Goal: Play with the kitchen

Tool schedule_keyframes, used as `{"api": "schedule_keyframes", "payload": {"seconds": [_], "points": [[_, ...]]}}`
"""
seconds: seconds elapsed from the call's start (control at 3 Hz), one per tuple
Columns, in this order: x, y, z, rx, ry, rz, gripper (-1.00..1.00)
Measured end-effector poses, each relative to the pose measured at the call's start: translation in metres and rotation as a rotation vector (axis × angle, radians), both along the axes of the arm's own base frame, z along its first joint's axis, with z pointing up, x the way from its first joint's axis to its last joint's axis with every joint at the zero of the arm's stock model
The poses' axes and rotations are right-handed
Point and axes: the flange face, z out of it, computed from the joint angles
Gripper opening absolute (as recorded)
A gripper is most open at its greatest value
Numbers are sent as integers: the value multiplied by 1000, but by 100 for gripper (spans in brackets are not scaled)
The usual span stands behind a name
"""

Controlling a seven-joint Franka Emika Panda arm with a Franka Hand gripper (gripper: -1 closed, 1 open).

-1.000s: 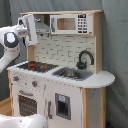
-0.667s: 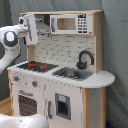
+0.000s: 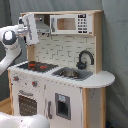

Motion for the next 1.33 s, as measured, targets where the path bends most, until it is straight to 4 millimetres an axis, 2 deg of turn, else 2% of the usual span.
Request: {"api": "schedule_keyframes", "payload": {"seconds": [1.0,1.33], "points": [[53,4,-2,-59,-30,-99,100],[65,8,-5,-76,-30,-129,100]]}}
